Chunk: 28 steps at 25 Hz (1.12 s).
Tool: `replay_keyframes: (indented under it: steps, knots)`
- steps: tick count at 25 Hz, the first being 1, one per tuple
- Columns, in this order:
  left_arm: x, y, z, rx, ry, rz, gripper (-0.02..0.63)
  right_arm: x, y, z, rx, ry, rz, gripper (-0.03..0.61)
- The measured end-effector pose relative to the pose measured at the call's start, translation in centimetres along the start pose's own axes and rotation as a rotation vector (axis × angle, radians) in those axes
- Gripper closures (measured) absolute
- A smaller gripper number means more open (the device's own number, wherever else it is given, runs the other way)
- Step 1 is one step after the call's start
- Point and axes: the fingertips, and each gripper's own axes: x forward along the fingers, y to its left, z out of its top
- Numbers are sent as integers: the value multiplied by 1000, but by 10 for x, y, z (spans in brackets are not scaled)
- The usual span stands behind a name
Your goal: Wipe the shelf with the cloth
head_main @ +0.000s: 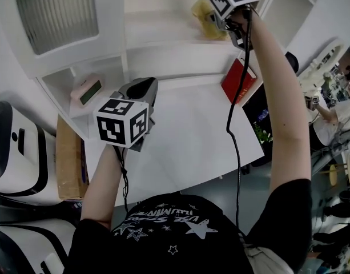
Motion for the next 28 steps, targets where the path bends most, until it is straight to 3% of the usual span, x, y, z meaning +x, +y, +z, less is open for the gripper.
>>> replay_keyframes:
  steps: [8, 22, 28]
  knots:
    - [9, -11, -3, 3, 9, -21, 611, 14, -60, -54, 56, 128, -126, 494]
    - [13, -11, -10, -6, 24, -35, 611, 31, -34, -58, 105, 77, -47, 494]
    - [5, -8, -10, -10, 21, -37, 611, 28, 1, -43, 86, 38, 12, 494]
